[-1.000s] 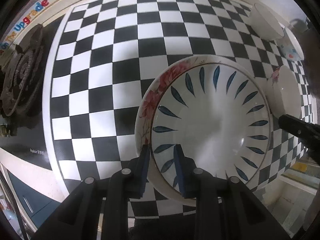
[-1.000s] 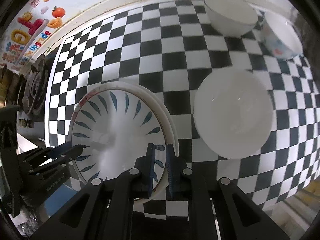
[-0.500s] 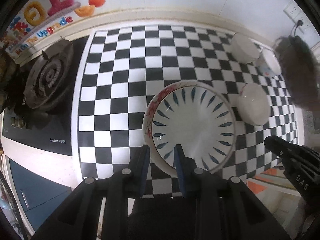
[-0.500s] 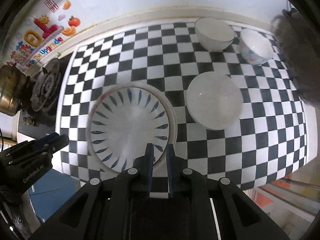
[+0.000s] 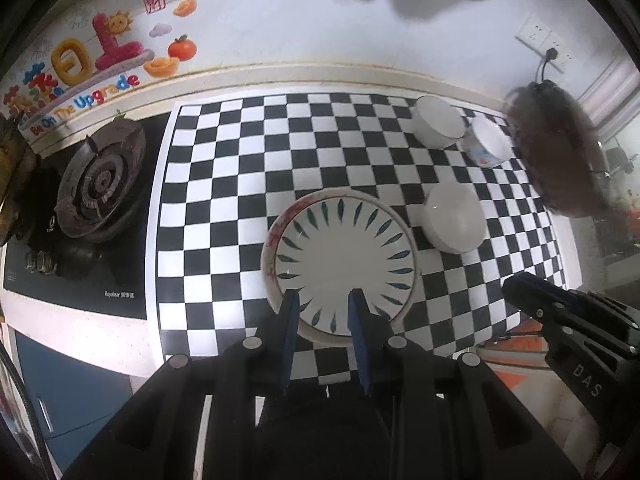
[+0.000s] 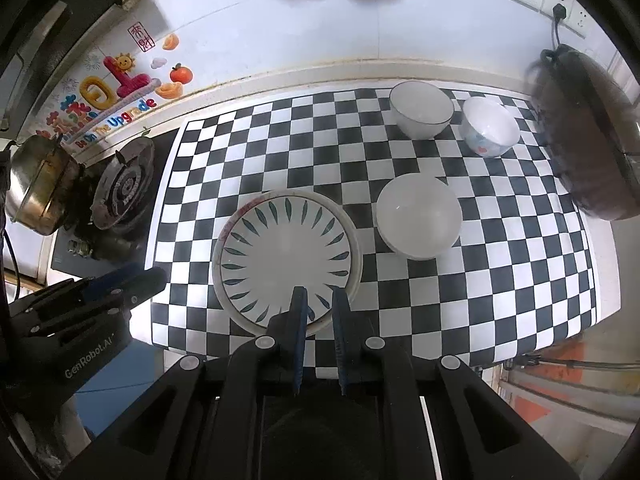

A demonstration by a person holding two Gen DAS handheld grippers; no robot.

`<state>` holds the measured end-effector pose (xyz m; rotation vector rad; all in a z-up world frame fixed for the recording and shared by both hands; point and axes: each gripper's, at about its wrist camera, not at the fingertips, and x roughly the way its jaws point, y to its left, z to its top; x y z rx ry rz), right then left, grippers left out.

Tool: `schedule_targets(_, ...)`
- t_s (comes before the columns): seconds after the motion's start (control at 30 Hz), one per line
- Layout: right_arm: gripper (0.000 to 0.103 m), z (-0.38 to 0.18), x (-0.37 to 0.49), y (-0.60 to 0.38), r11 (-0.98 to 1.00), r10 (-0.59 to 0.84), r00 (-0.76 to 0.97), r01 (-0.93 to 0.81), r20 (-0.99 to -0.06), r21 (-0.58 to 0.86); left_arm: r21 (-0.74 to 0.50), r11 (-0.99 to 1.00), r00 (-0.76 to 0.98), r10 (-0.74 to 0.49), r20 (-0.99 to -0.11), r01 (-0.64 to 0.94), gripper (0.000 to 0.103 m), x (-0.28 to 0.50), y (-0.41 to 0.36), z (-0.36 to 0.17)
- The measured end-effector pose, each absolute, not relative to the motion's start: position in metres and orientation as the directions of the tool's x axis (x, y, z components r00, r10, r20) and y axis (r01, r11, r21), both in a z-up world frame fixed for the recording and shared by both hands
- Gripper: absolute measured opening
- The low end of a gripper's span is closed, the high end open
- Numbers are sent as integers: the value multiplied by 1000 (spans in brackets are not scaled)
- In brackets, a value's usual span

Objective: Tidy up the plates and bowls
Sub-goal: 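Open both tools and raise them away from the plate stack, then move both tools to a plain white bowl and grip its rim, then lift the white bowl with both tools toward the other white bowl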

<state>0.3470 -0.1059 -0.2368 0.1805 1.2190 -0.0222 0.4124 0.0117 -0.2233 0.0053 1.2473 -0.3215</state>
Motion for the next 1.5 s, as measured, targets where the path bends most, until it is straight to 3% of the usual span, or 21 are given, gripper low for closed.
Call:
schedule_targets(0.03, 42, -236, 347, -111, 984, 87, 348, 118, -933, 136, -177, 954, 287, -245, -926, 243, 23, 413, 10, -221)
schedule_targets(0.1, 70, -235, 347, -126, 972, 133, 364, 132, -922, 192, -199, 949, 286, -266, -920, 244, 23, 417, 3, -220)
schedule_targets(0.3, 72, -249, 368, -199, 950, 112, 375, 231, -920, 210, -262, 935, 245, -319, -915, 239, 24, 447, -37, -239)
schedule_targets(0.57, 71, -340, 428, -304, 914, 202, 241, 303, -949, 271, -281, 931, 80, -307, -948, 233, 24, 509, -127, -309)
schedule_targets(0.7, 68, -388, 454, -322, 903, 295, 155, 279, -943, 328, -269, 936, 1, -276, -961, 225, 24, 531, -165, -345)
schedule_targets(0.87, 54, -430, 474, -328, 904, 345, 71, 243, -936, 352, -223, 947, -44, -219, -975, 229, 24, 546, -193, -375)
schedule_targets(1.13, 17, -462, 489, -325, 888, 415, -20, 229, -910, 400, -151, 952, -67, -138, -988, 266, 18, 549, -212, -396)
schedule_targets(1.5, 13, -454, 481, -325, 902, 395, -50, 209, -917, 378, -176, 945, -97, -154, -983, 278, 17, 529, -211, -392)
